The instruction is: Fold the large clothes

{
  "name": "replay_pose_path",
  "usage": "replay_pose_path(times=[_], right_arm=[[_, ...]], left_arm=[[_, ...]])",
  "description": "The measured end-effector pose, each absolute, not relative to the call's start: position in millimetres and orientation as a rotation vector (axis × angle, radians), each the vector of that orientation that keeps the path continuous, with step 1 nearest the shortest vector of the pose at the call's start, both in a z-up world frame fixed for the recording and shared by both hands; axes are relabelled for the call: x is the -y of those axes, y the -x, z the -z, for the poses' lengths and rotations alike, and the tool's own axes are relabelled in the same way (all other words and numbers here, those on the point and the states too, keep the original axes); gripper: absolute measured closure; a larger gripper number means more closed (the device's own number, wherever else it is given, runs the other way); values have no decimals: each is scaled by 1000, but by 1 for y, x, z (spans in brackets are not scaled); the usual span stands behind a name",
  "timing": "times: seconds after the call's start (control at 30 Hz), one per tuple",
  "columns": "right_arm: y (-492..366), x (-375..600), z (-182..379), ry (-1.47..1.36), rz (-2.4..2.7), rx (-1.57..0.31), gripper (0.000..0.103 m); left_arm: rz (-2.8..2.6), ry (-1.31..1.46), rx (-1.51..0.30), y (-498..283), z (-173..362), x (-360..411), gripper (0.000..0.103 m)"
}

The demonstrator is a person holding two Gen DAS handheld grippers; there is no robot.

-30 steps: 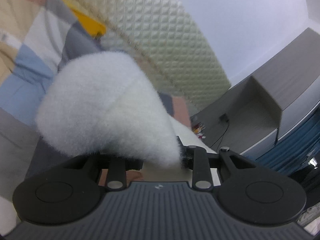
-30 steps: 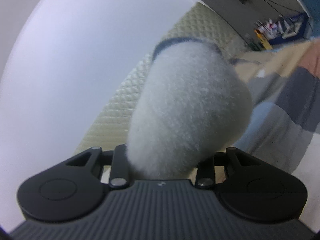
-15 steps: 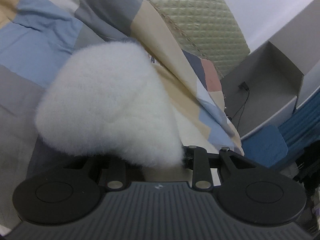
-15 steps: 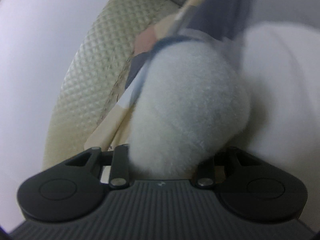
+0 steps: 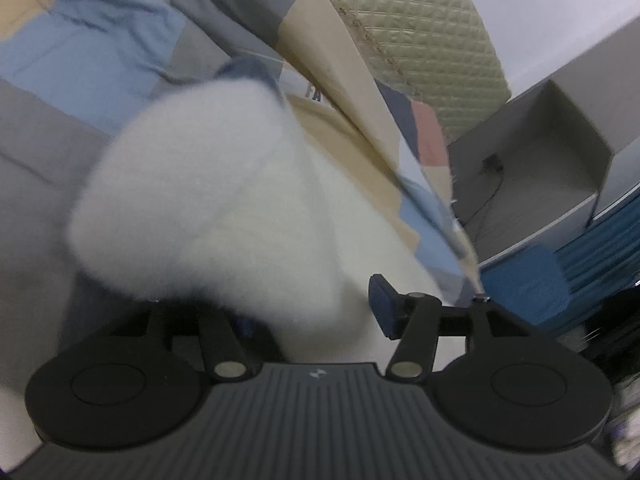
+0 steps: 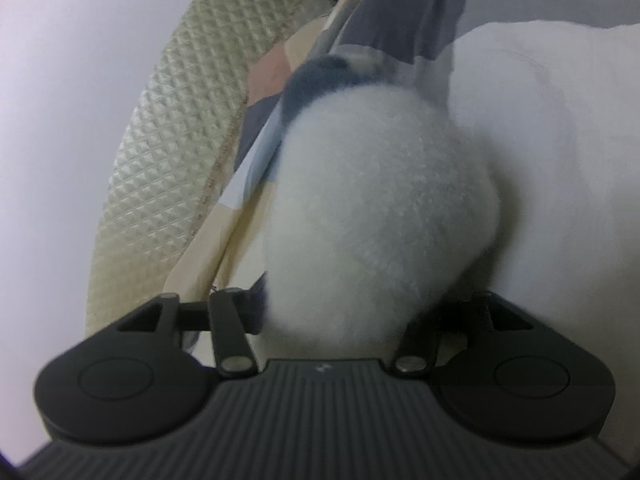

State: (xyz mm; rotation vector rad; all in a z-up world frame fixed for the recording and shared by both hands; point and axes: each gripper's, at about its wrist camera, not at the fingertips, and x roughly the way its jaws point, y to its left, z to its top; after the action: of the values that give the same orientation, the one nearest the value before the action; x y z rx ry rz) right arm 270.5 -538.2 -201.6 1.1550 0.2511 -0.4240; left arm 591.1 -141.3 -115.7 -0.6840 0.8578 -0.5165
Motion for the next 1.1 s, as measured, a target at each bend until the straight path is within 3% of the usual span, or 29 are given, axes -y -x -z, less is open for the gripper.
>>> replay_pose_path(times=[0.3, 0.73, 1.1], right_arm=[[-225, 510, 143, -1110, 526, -319, 43], [-158, 432, -47, -855, 361, -165, 43], [-88, 334, -159, -537, 286, -99, 39]], left_arm=[[485, 539, -791, -518, 31, 118, 42], [510, 333, -554, -366, -163, 100, 42], [499, 182, -398, -224, -251, 65, 41]])
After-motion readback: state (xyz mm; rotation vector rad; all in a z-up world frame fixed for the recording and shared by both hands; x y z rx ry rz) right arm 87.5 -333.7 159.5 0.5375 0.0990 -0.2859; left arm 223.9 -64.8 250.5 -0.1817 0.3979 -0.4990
